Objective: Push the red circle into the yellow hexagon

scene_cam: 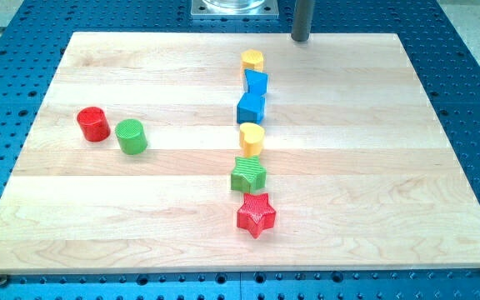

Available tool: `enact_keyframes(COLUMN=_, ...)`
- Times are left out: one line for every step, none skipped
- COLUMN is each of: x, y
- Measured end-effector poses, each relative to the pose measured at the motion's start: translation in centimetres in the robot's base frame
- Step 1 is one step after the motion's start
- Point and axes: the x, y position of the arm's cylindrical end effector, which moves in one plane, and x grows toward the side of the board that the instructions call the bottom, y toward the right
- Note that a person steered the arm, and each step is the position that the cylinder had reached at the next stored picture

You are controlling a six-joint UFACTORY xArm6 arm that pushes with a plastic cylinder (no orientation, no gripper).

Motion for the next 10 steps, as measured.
enact_keyframes(x=0.1, y=-5.6)
enact_keyframes(x=2.4, y=-16.6)
enact_keyframes(x=9.0, y=-26.3)
enact_keyframes(x=13.3, y=-34.3)
enact_keyframes(x=21.8, y=-38.5)
enact_keyframes(x=28.9, y=-37.9)
enact_keyframes(x=26.9, y=-34.4)
enact_keyframes(x=20.0, y=-30.7)
enact_keyframes(x=12.0, y=-26.5)
enact_keyframes(x=9.3, y=-22.0)
